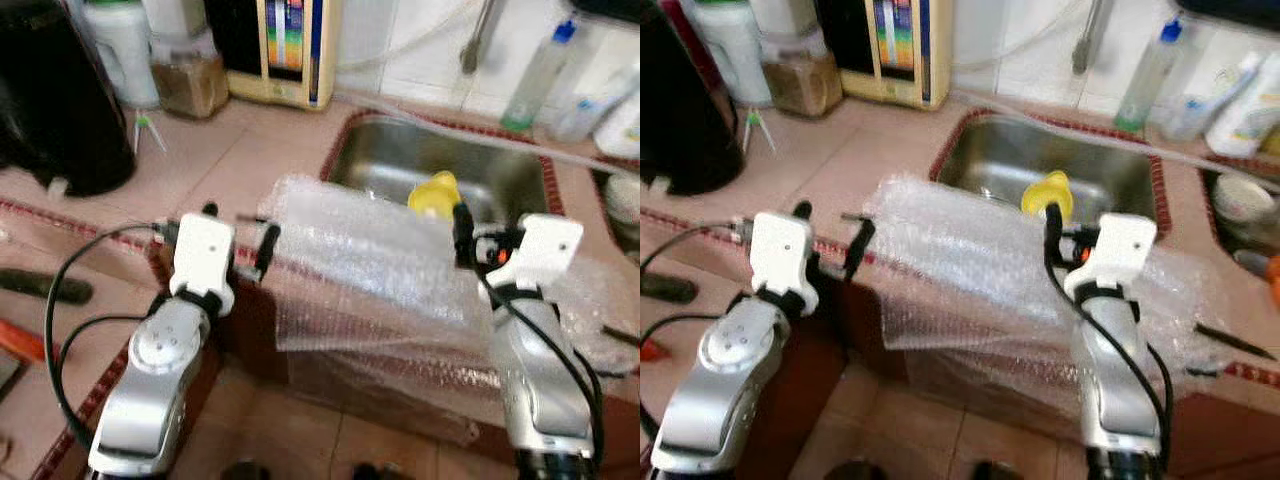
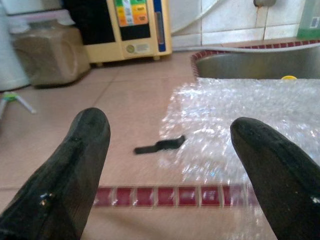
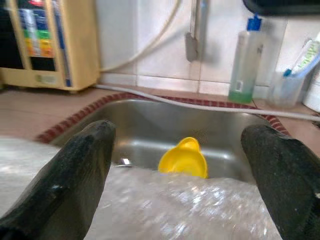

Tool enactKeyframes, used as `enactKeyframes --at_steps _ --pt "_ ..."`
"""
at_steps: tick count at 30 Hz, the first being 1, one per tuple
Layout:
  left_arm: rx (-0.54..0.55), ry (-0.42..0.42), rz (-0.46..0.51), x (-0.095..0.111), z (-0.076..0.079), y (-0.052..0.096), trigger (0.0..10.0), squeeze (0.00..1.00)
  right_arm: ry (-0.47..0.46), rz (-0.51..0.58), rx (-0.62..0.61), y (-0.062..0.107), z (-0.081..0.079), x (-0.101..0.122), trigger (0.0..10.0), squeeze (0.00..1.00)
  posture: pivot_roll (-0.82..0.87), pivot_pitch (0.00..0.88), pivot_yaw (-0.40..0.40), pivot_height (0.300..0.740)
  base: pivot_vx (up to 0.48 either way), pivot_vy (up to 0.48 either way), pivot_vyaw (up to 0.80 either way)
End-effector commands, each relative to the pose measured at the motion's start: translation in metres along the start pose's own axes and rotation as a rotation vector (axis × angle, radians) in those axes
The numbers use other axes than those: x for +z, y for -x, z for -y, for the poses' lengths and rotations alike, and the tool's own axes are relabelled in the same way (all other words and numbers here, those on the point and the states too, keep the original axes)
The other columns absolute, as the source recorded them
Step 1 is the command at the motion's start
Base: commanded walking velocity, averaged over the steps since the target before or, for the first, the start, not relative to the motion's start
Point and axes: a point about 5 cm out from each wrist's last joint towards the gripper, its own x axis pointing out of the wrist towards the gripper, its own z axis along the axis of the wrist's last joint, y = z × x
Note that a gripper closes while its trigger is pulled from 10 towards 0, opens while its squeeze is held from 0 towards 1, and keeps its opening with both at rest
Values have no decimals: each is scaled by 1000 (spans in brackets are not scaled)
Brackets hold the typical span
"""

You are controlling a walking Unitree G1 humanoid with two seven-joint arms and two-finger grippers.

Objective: Kitchen organization

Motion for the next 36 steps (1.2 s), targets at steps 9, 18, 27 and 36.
enactKeyframes --at_steps 9,18,27,36 --pt "-11 4 -14 -2 3 0 10000 0 2 4 -1 -1 2 2 10000 945 108 101 -38 740 -305 0 0" --pt "-9 4 -15 -3 3 0 10000 0 1 3 11 -3 -1 1 10000 945 112 96 -44 740 -306 0 0" --pt "-28 39 1 -4 3 -3 10000 0 4 4 14 -4 -2 2 10000 941 106 90 -45 740 -137 0 0" --pt "-42 61 -5 -10 0 -4 10000 0 -1 -2 13 -5 -2 0 10000 945 104 91 -49 740 0 0 0"
